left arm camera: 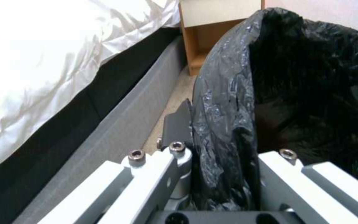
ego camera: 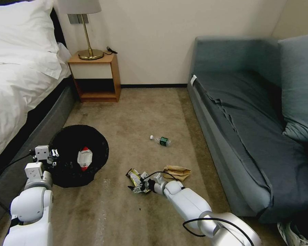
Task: Pick up the trash bin, then pick up the garbage on the floor and place it into the trash bin.
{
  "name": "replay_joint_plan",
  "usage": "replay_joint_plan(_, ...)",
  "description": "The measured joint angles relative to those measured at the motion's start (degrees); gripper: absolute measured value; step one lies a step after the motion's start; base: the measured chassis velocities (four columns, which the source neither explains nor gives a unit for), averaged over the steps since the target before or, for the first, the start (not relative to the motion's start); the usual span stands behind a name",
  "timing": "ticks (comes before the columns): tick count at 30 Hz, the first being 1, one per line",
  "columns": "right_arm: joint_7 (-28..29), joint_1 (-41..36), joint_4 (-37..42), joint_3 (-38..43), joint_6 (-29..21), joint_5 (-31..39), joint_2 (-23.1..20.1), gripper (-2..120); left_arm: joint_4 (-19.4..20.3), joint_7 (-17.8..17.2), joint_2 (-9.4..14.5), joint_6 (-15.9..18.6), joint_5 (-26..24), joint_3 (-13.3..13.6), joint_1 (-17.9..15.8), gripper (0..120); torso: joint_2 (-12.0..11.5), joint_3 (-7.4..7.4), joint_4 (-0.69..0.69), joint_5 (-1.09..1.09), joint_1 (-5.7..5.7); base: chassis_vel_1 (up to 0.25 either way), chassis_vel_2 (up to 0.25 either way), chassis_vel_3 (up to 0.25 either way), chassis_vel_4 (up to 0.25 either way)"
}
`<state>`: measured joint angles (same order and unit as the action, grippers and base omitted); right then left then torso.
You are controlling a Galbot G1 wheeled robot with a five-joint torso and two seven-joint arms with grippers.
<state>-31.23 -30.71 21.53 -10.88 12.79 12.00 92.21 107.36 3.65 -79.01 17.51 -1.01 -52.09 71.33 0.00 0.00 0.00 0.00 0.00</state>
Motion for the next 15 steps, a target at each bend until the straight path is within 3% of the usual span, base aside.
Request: replay_joint_plan(15,1.9,1.1,-5.6,3.0,1.2,-4.9,0.0,100,2.3,0.0,0.0,0.2,-0.6,-0.5,1.6,5,0.0,0.0,-0.01,0.0,0.0,0.0,0.0,0.0,0.0)
